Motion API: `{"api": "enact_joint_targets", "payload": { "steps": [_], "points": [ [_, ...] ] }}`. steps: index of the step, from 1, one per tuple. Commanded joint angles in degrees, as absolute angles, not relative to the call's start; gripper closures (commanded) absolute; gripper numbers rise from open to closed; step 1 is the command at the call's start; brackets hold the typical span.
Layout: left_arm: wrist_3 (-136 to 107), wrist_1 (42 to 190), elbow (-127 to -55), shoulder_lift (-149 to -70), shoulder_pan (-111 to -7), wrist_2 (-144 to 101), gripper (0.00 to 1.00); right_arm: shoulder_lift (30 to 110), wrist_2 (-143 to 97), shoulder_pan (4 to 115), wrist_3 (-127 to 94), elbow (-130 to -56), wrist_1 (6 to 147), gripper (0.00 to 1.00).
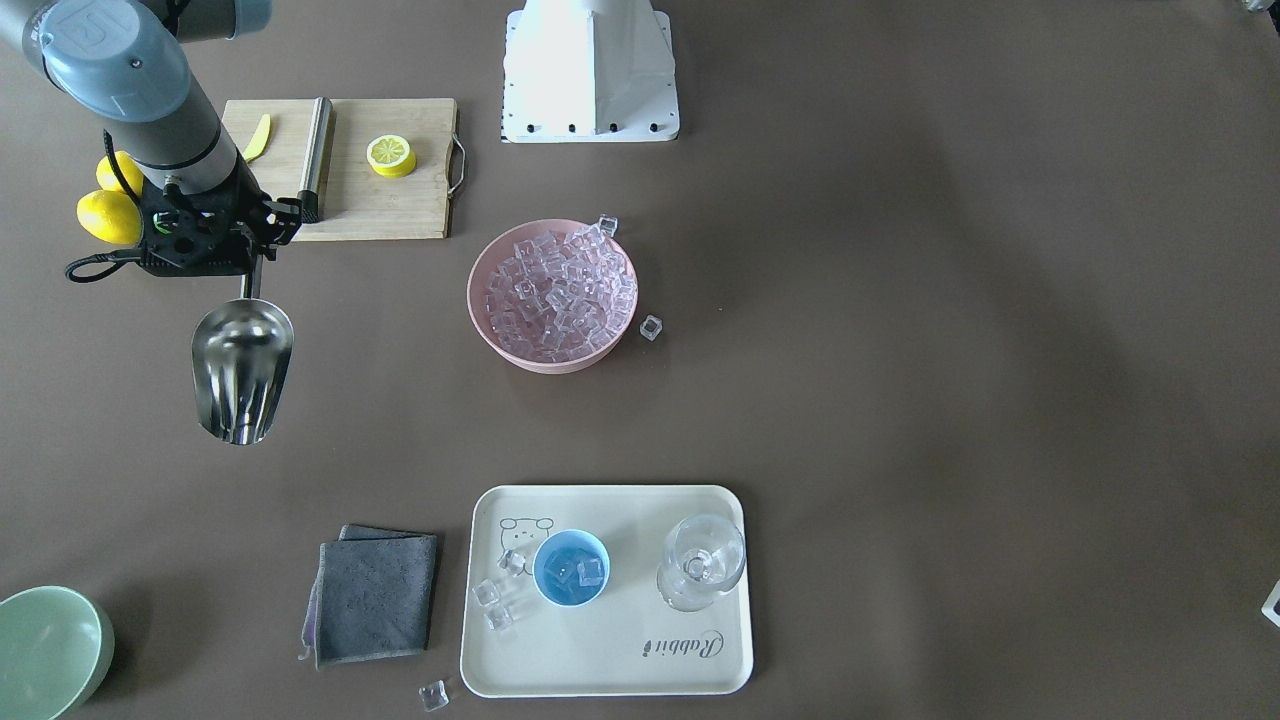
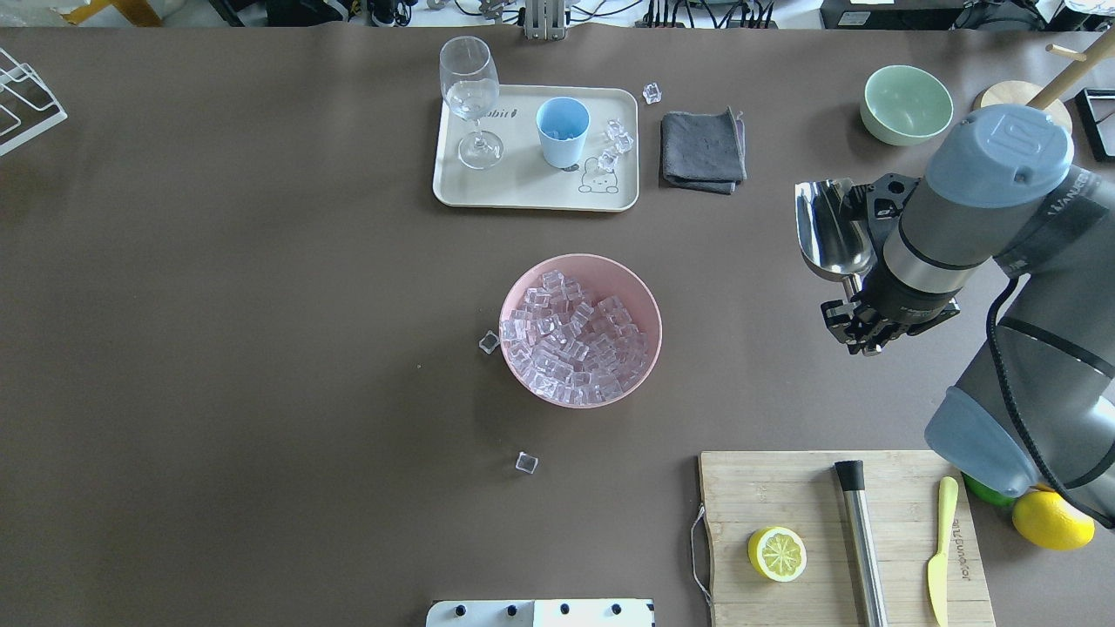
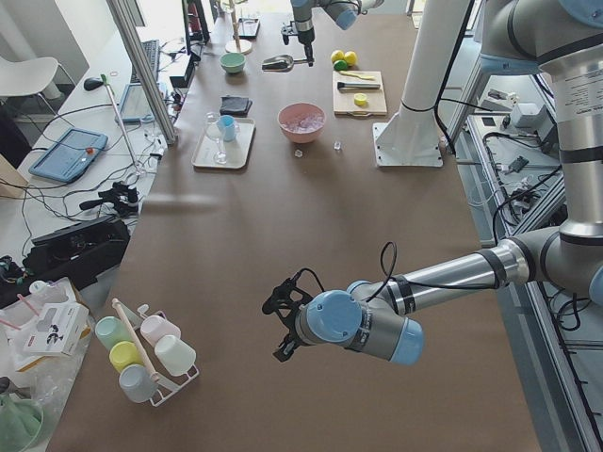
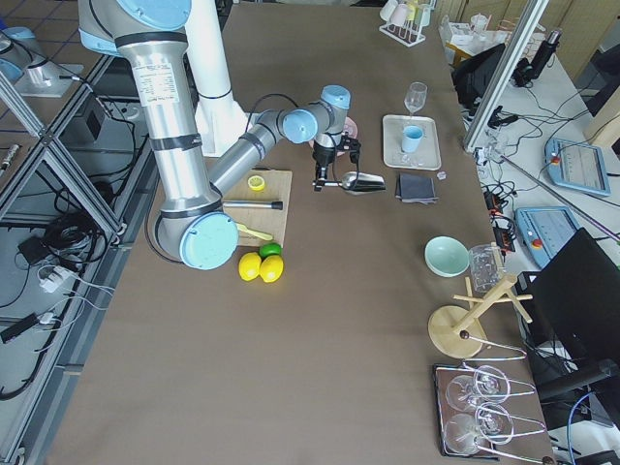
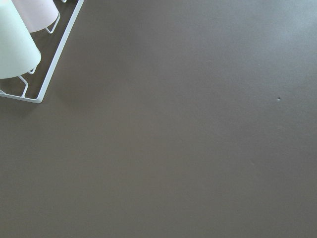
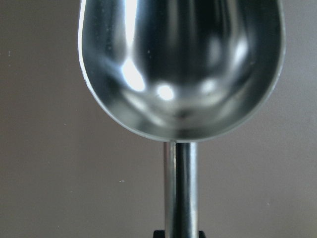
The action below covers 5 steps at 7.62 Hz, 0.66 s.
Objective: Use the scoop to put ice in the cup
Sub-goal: 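Carry the empty scoop back and lower it onto the table with the right gripper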
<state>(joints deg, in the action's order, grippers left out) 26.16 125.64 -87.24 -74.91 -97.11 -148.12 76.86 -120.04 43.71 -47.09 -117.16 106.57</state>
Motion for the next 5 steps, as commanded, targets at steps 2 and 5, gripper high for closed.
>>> {"api": "enact_joint_targets", "payload": {
  "steps": [2, 5],
  "points": [
    [26.2, 125.6, -86.9, -74.8, -97.3, -148.4, 0.01, 81.8, -120.3, 38.0, -59.1, -113.3, 92.1, 1.0],
    [26.0, 125.5, -86.9, -74.8, -97.3, -147.9, 0.01, 81.8, -121.7, 36.4, -59.0, -111.9, 92.0, 1.0]
  ]
}}
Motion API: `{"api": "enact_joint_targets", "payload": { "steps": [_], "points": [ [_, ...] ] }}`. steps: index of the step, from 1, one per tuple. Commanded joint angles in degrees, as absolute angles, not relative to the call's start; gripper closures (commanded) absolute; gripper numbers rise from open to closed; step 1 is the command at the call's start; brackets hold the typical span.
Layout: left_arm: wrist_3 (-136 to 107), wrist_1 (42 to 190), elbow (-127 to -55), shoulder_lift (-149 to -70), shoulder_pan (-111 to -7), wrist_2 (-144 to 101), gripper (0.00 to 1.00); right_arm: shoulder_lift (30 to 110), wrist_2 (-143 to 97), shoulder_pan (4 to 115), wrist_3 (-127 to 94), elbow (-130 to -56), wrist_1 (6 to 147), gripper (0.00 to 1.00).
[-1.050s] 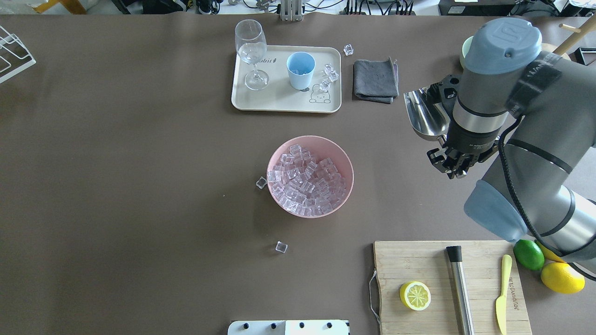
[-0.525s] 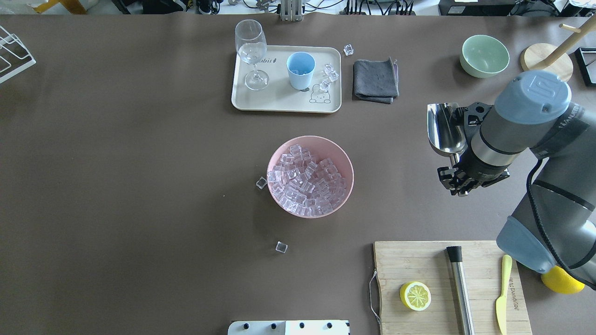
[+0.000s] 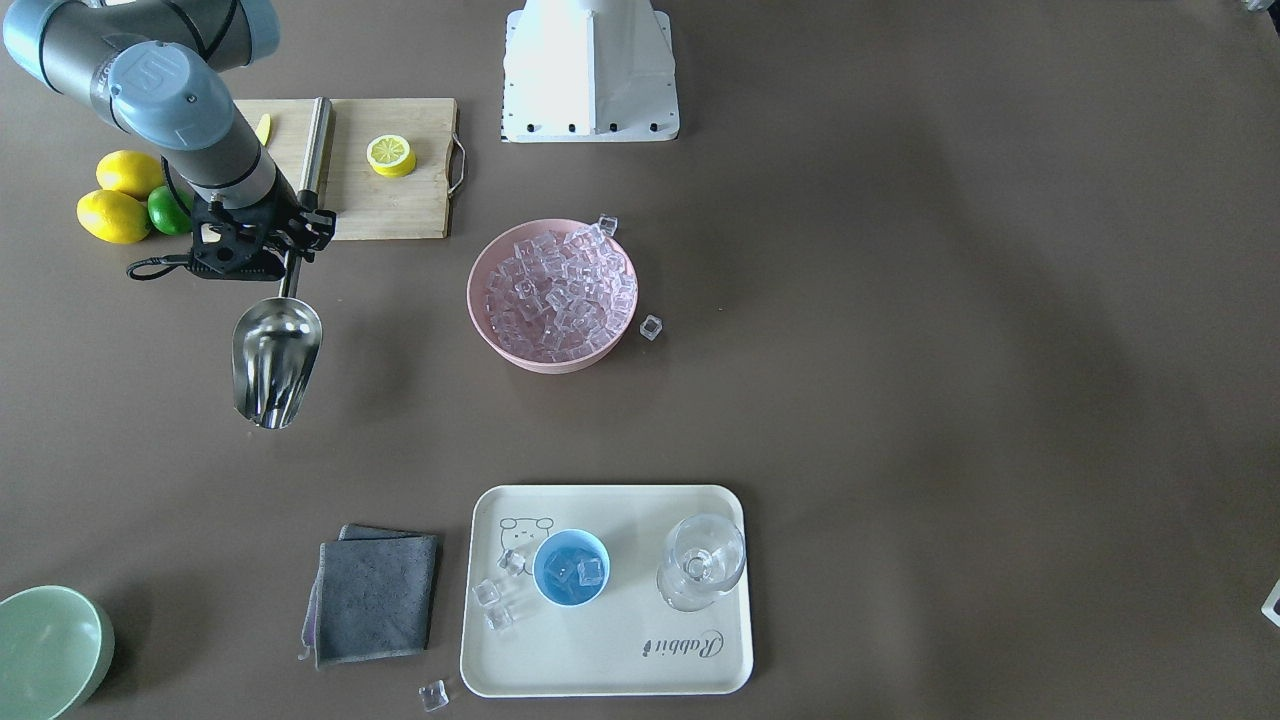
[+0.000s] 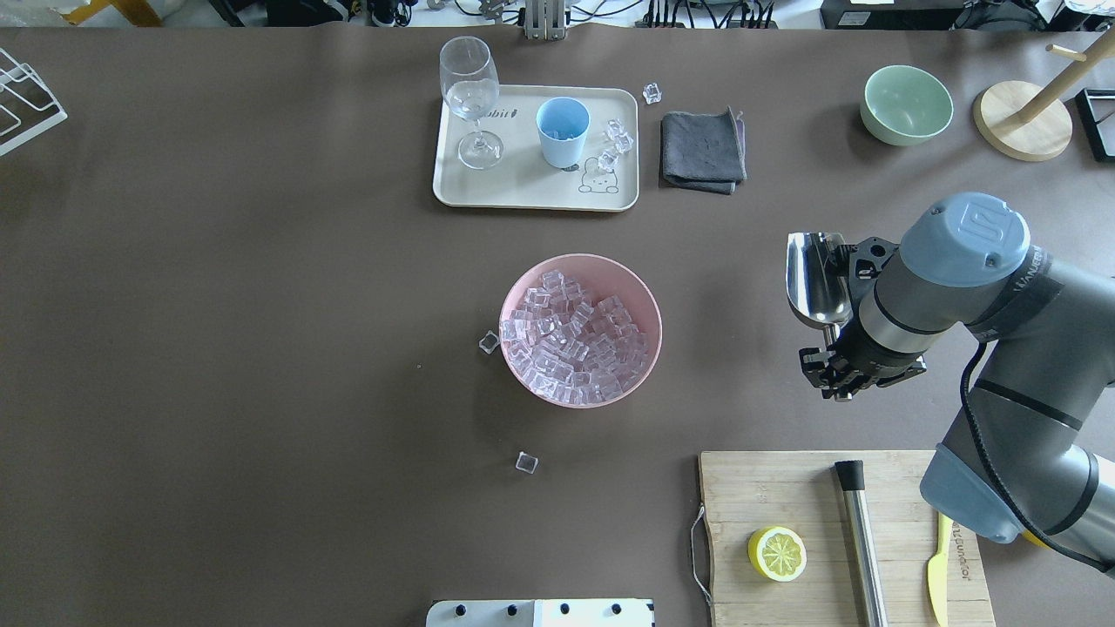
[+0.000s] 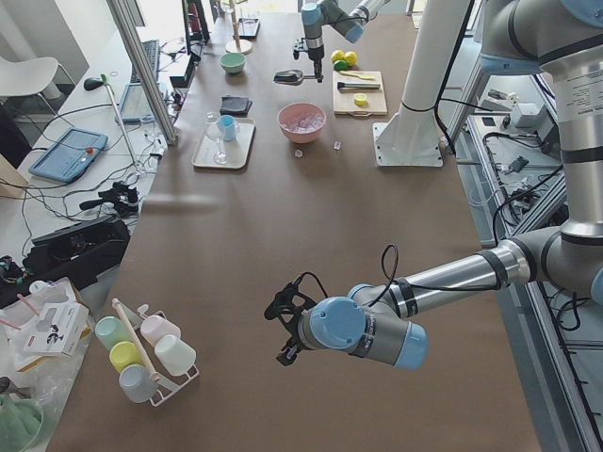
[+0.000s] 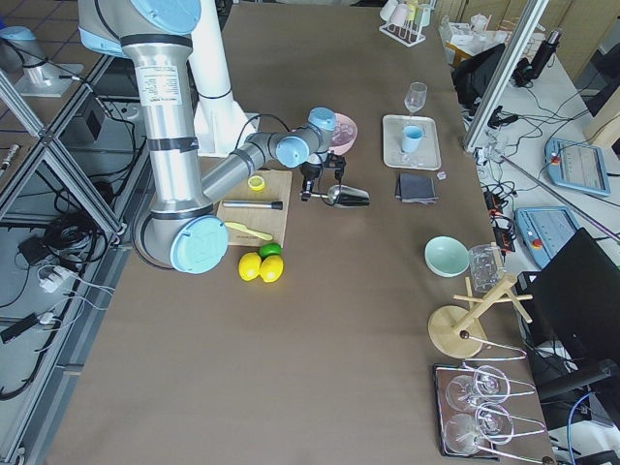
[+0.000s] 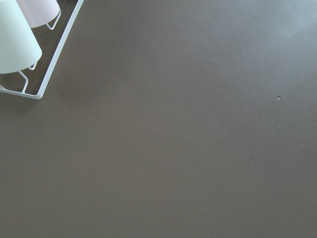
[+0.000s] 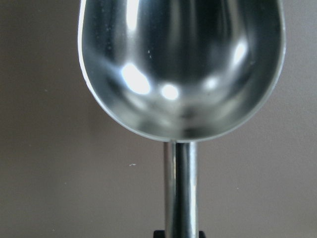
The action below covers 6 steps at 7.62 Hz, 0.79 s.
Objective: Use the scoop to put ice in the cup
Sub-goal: 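Carry the empty scoop back and lower it onto the table with the right gripper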
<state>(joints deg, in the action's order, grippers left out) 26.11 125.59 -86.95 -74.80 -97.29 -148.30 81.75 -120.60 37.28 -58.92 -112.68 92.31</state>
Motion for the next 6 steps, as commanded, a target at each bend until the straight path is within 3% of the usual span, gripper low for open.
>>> {"api": "enact_joint_targets", "payload": {
  "steps": [1, 6],
  "points": [
    [25.9, 124.1, -86.8, -74.8, -97.3, -147.7, 0.01, 81.7, -122.9, 36.4, -58.8, -111.6, 92.0, 1.0],
    [25.9, 118.8, -87.4, -76.0, -97.9, -147.7, 0.01, 81.7, -123.1, 35.2, -58.9, -110.7, 92.0, 1.0]
  ]
}}
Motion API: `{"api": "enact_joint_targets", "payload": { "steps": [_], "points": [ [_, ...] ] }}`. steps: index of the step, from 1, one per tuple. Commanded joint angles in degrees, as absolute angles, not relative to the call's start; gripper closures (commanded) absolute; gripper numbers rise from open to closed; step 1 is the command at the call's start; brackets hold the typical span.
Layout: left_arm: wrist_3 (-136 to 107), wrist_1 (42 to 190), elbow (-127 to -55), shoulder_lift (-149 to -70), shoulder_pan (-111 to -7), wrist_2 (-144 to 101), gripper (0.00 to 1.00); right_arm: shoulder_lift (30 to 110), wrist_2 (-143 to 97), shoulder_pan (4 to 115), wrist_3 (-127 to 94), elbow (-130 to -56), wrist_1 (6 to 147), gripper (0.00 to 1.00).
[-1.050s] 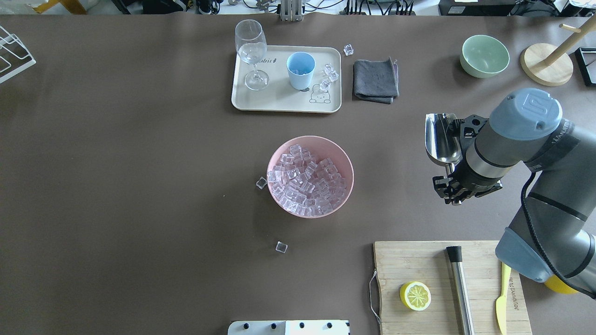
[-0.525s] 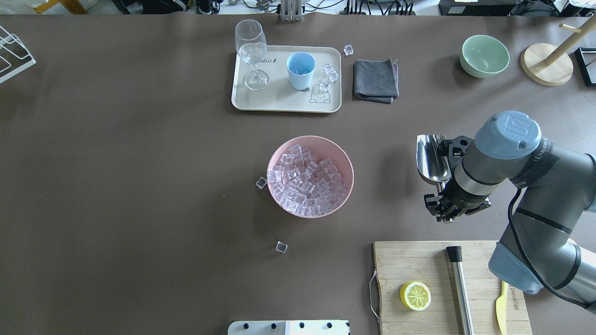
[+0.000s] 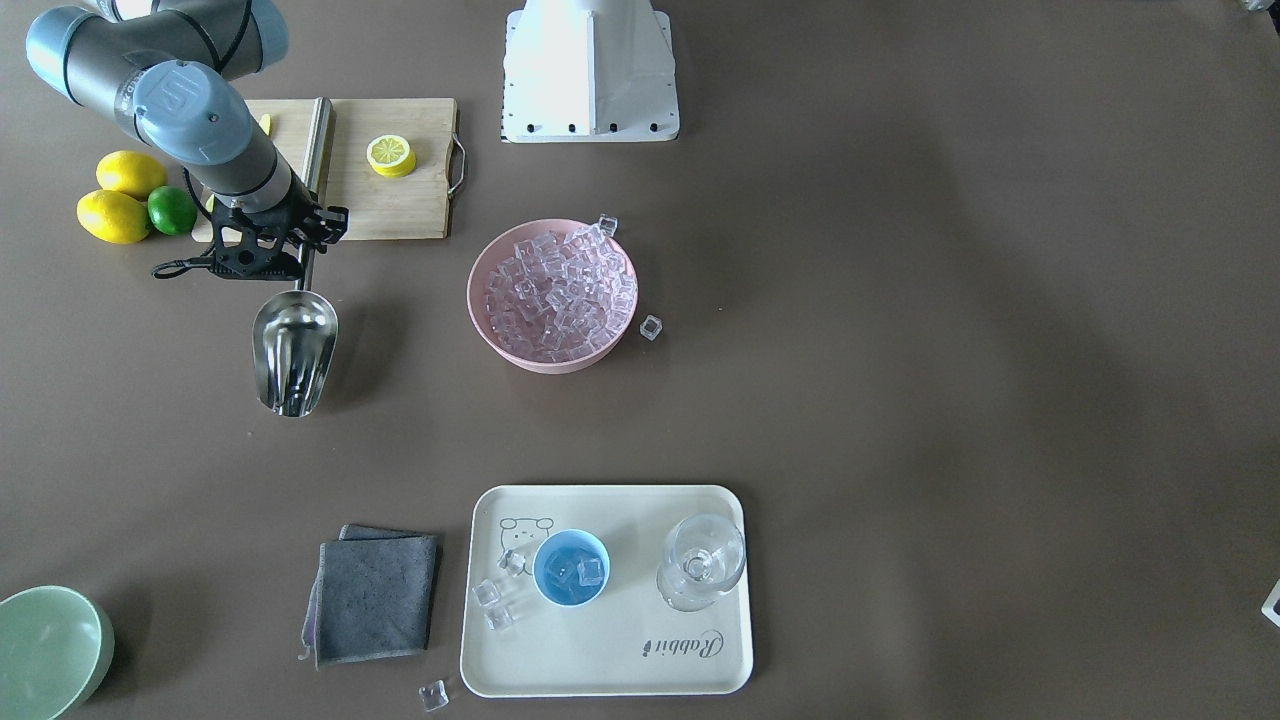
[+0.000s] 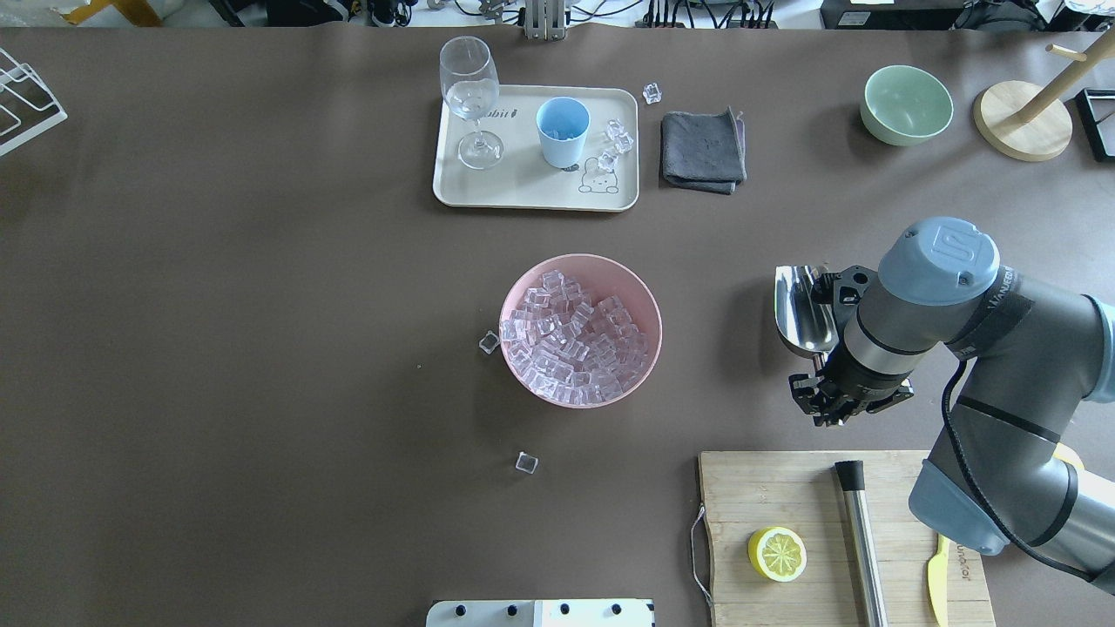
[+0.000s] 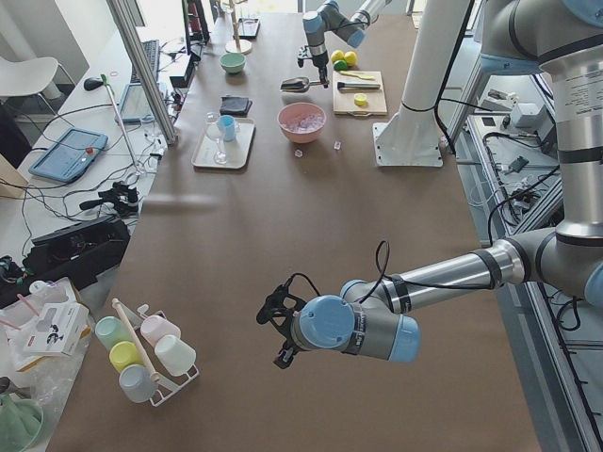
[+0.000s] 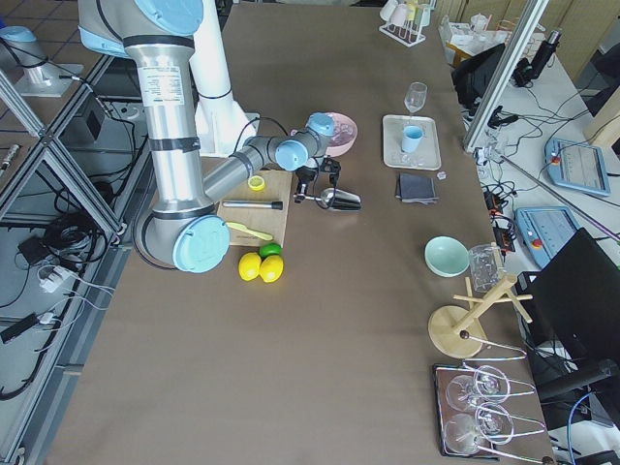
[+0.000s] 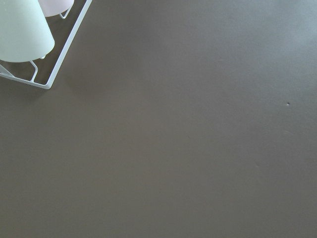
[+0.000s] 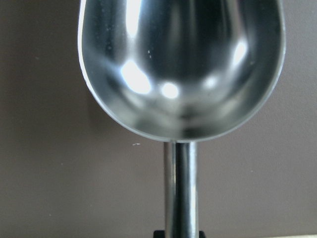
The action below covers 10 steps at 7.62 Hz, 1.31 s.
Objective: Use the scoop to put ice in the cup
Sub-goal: 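Carry the empty scoop back and lower it onto the table with the right gripper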
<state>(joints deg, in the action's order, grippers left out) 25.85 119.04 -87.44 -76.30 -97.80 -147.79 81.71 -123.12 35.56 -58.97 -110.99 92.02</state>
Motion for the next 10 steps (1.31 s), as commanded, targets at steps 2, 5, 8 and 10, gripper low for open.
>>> {"api": "enact_joint_targets", "payload": {
  "steps": [2, 5, 8, 10],
  "points": [
    [26.1, 118.9, -87.3, -73.5, -99.3, -147.7, 0.01, 81.6, -123.1, 35.1, -58.4, -110.3, 92.0, 1.0],
    [26.0, 118.8, -87.3, -75.1, -99.3, -147.6, 0.01, 80.9, -123.1, 35.1, -57.5, -109.5, 91.9, 0.0],
    [25.6, 114.9, -88.0, -76.6, -99.1, -146.9, 0.01, 79.8, -123.0, 38.9, -50.7, -110.4, 92.6, 0.0],
    [25.5, 105.8, -90.9, -77.9, -99.0, -146.8, 0.01, 79.8, -123.2, 46.5, -41.4, -112.9, 99.0, 0.0]
  ]
}}
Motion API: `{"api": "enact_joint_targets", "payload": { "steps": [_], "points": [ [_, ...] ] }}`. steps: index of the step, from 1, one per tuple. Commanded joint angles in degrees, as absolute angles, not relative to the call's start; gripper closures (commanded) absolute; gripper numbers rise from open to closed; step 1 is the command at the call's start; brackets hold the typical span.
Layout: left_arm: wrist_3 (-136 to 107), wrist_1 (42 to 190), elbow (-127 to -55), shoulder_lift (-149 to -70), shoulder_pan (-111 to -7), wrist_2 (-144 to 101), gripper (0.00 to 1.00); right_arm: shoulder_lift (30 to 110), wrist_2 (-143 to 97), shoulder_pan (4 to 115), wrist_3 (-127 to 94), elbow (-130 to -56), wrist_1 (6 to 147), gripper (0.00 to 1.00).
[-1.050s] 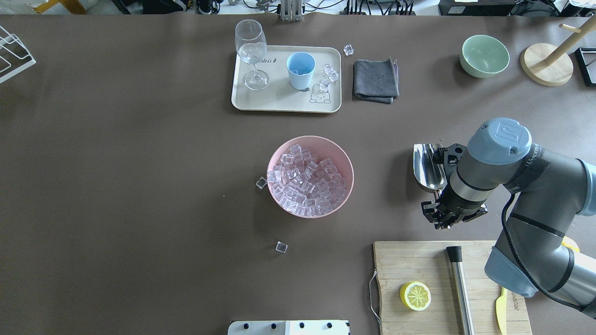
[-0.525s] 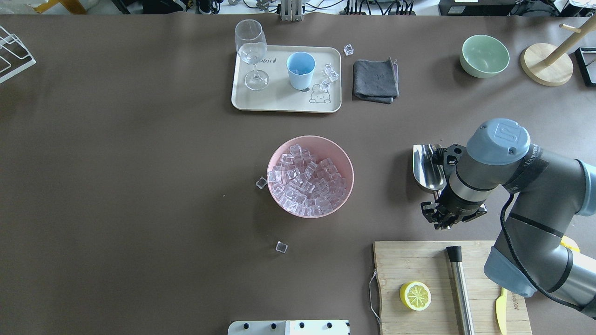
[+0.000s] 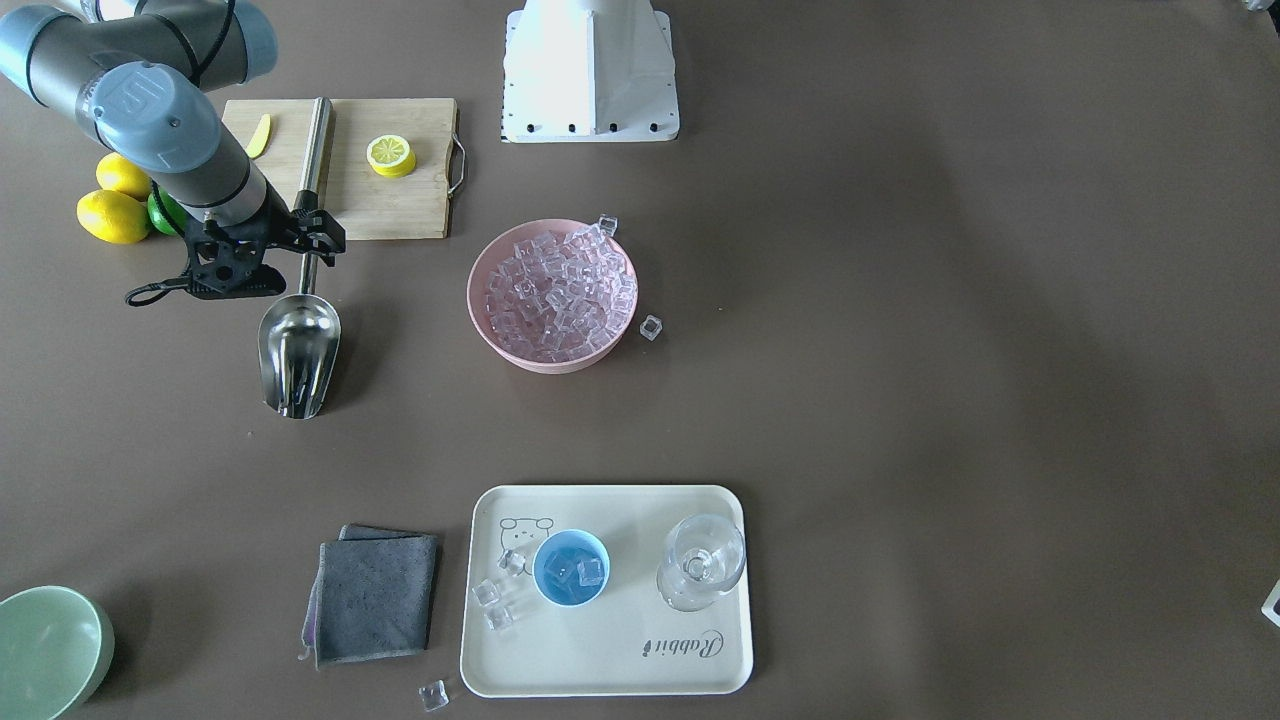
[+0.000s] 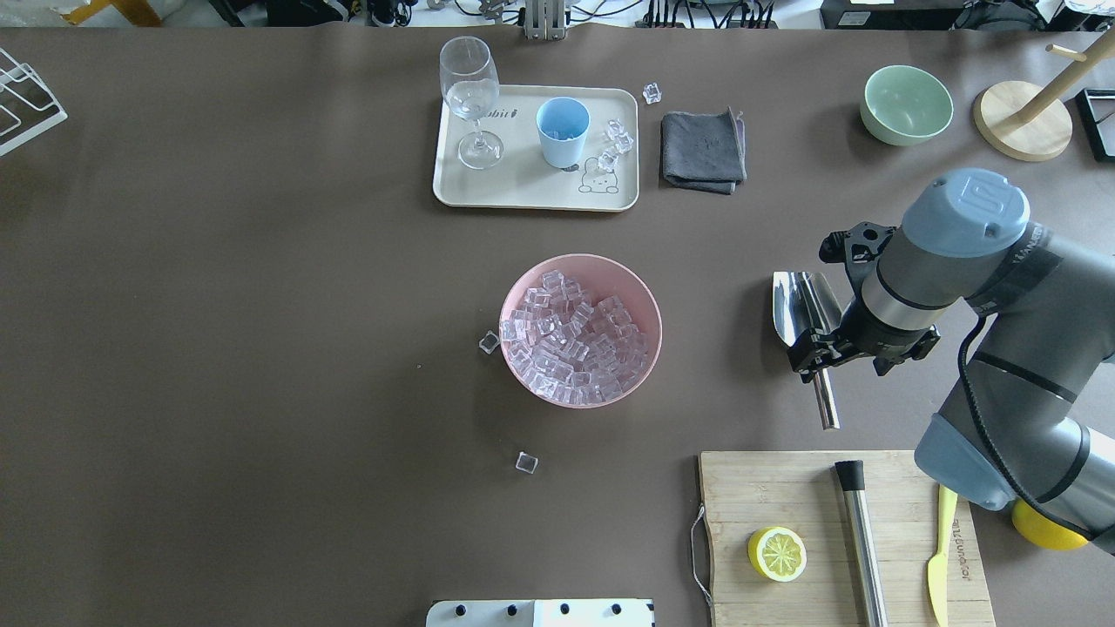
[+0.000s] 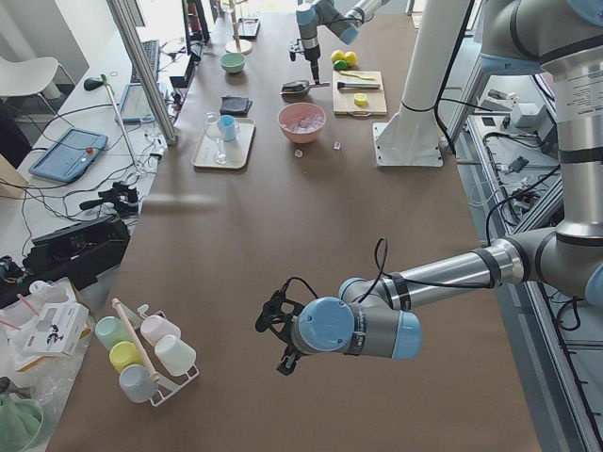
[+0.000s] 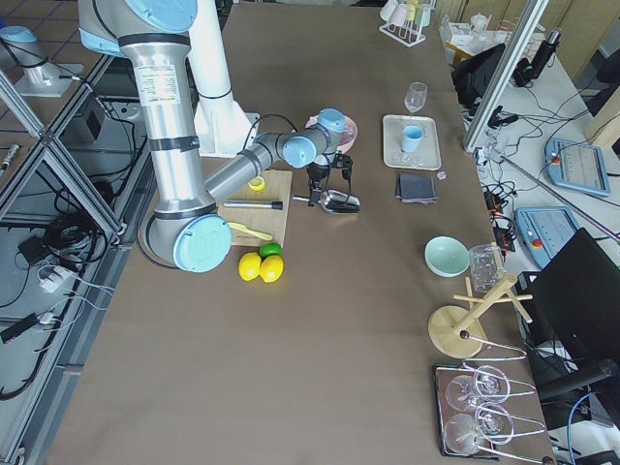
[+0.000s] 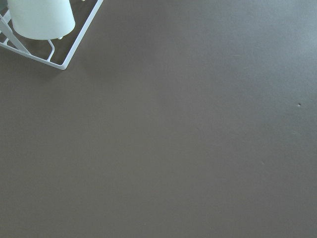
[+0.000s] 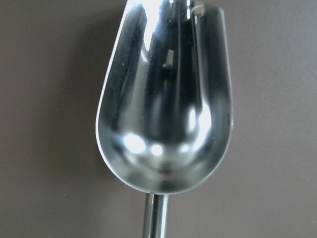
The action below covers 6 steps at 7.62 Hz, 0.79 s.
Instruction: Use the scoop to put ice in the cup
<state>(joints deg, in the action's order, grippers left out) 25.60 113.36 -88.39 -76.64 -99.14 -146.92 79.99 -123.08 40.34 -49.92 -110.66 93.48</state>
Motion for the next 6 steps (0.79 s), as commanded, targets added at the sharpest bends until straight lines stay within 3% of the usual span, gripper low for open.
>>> {"api": "enact_joint_targets", "payload": {
  "steps": [1, 6],
  "points": [
    [25.5, 102.1, -92.2, -78.2, -98.9, -144.0, 0.01, 79.8, -123.1, 50.2, -34.1, -114.5, 102.3, 0.0],
    [3.3, 98.6, -95.7, -78.8, -97.9, -139.9, 0.01, 94.3, -126.6, 74.1, -3.6, -113.4, 101.8, 0.0]
  ]
}}
